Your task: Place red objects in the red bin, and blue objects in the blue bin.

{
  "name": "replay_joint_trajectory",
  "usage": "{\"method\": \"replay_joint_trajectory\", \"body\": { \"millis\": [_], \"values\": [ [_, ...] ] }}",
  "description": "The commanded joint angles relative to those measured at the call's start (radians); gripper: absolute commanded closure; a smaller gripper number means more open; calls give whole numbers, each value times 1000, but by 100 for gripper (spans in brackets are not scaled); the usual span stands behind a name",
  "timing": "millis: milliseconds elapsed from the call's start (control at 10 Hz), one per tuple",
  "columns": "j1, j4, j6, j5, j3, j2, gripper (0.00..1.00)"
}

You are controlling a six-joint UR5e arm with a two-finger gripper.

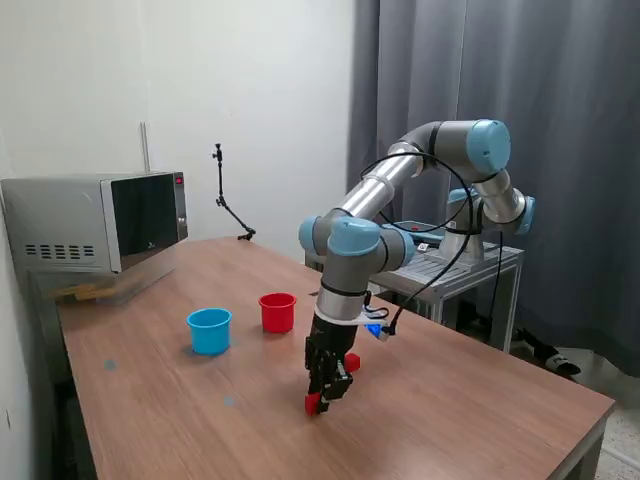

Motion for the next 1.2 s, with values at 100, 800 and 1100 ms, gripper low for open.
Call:
{"method": "replay_joint_trajectory", "body": {
  "millis": [100,800,1100],
  "values": [
    [-4,0,0,-2,5,-7,100],
    [-153,26,-3,-112,237,-326,100],
    [-225,56,3,-115,335,-337,100]
  ]
}}
